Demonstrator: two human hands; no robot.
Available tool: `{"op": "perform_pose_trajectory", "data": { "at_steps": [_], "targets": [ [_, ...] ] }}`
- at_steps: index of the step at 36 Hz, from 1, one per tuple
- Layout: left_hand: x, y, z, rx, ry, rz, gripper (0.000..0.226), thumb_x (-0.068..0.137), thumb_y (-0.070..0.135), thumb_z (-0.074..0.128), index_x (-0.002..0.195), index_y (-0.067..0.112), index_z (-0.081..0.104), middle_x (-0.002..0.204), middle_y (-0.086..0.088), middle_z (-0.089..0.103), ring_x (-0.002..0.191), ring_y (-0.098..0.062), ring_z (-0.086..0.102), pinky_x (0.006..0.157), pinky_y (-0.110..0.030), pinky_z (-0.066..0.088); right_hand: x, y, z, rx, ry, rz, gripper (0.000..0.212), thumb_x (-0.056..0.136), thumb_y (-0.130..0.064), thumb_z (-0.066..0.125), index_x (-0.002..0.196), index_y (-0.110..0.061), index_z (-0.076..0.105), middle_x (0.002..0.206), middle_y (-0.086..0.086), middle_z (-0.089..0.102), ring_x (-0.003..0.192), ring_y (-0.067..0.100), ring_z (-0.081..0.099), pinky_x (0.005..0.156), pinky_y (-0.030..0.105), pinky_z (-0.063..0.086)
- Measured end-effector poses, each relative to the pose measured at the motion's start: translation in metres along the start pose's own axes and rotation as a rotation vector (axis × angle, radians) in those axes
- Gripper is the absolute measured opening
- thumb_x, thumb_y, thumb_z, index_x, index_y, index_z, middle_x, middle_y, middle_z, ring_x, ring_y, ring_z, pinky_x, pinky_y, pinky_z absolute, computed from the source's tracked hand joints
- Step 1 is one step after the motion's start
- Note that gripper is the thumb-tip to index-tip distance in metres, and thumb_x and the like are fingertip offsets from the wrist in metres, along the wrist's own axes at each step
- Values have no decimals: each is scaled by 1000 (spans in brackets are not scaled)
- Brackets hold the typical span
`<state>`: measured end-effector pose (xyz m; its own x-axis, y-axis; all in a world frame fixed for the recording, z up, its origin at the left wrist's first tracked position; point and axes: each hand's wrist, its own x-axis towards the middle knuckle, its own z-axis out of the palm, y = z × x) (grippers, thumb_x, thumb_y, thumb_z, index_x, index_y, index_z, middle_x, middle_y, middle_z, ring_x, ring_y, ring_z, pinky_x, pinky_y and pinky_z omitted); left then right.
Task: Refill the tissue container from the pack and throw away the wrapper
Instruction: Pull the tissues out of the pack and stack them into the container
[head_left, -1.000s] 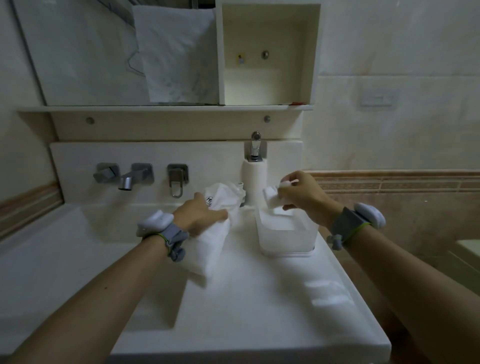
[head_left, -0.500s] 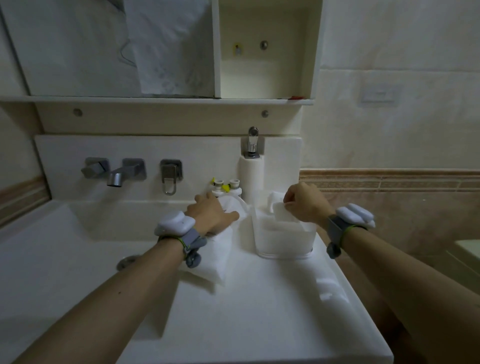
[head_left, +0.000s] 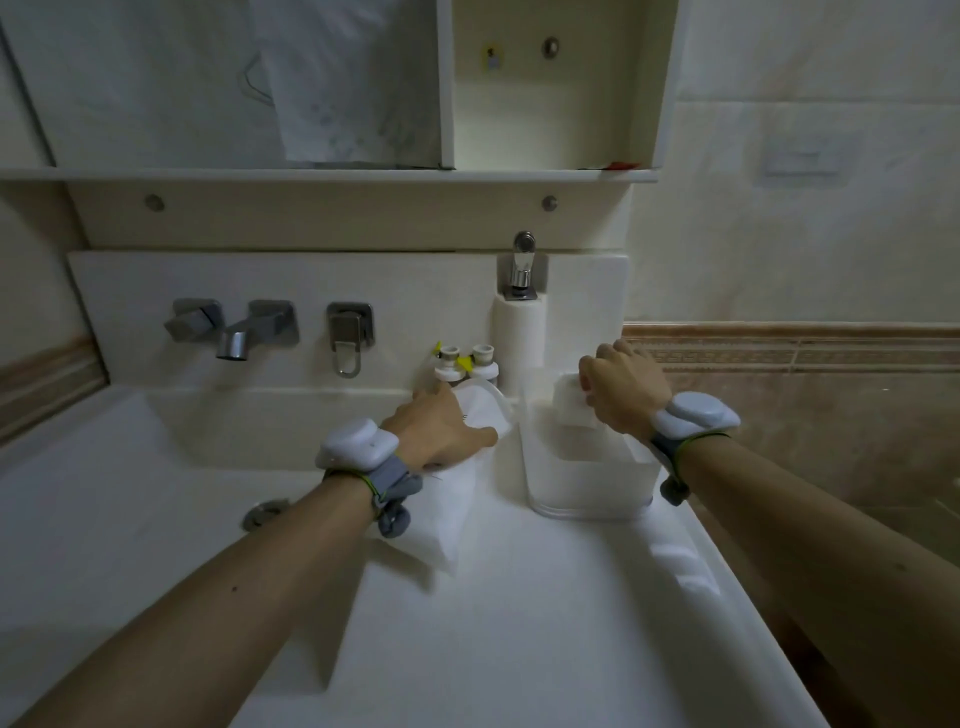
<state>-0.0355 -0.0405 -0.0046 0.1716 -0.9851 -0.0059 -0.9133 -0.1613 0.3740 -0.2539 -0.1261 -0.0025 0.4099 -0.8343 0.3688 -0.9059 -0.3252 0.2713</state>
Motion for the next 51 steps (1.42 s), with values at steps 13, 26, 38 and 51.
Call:
{"op": "perform_pose_trajectory", "data": {
  "at_steps": [13, 26, 38, 51],
  "targets": [
    [-9, -4, -7, -95, 3, 60, 85, 73, 54, 70, 143, 22, 33, 135, -5, 46, 123, -27, 48, 96, -32, 42, -5, -6, -29, 301, 57, 191, 24, 86, -9, 49, 107, -8, 60, 107, 12, 62, 94, 31, 60, 82, 44, 53],
    [-28, -29, -30, -522, 35, 162, 77, 73, 19, 80, 140, 20, 41, 124, 4, 55, 100, -11, 58, 81, -20, 47, -12, -74, -90, 980, -194, 120, 28, 88, -8, 50, 101, 0, 73, 95, 15, 71, 78, 26, 64, 71, 33, 55],
    [-48, -27, -36, -596, -54, 433, 101, 55, 20, 85, 144, 29, 37, 137, 0, 47, 126, -10, 47, 99, -20, 43, -27, -70, -122, 794, -408, 157, 22, 87, -8, 59, 103, -1, 71, 86, 11, 69, 65, 17, 63, 61, 28, 55],
    [-48, -18, -30, -478, -154, 475, 110, 61, 21, 85, 152, 29, 23, 146, 1, 42, 126, -11, 49, 102, -26, 45, -36, -71, -125, 699, -617, 154, 17, 95, -17, 47, 98, -8, 62, 108, 9, 68, 83, 21, 62, 77, 33, 56]
  ]
}}
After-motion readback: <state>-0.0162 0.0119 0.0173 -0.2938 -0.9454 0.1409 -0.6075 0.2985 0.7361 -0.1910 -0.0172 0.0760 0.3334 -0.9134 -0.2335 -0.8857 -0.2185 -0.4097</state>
